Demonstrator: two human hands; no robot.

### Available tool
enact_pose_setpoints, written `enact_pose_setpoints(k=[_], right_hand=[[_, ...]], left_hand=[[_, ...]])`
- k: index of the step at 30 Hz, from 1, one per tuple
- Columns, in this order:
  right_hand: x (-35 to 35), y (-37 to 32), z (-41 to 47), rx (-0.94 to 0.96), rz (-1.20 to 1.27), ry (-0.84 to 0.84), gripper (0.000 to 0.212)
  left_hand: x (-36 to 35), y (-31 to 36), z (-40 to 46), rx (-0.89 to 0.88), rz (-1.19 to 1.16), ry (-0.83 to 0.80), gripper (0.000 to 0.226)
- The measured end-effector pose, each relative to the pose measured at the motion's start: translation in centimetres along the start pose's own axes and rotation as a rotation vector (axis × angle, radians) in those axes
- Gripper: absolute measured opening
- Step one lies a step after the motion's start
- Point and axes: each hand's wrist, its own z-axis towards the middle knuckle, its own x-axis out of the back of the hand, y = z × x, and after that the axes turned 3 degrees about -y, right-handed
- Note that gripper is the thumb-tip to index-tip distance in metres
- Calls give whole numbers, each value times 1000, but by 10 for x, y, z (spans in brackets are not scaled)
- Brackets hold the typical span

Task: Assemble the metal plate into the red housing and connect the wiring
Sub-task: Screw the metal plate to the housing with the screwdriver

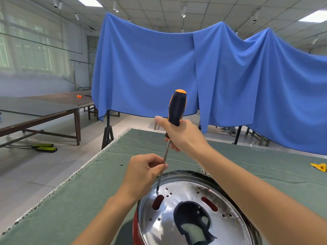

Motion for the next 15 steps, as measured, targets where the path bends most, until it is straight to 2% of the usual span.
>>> enact_pose_setpoints(k=[2, 5, 8, 9, 12, 15], right_hand=[[8, -3, 2, 16, 75, -32, 37], [19, -8, 3, 70, 348, -78, 14], [21, -7, 5, 134, 401, -28, 8], [19, -6, 6, 154, 358, 11, 9], [14, -6, 6, 160, 207, 141, 35], [9, -9, 4, 164, 29, 214, 49]], left_hand=[[0, -1, 1, -35, 12, -17, 10], [-1, -4, 0, -68, 30, -43, 10], [0, -7, 0, -55, 3, -72, 14], [0, -8, -1, -33, -35, -77, 16], [1, -9, -3, 29, -179, -79, 16], [-1, -9, -2, 47, -253, -59, 8]])
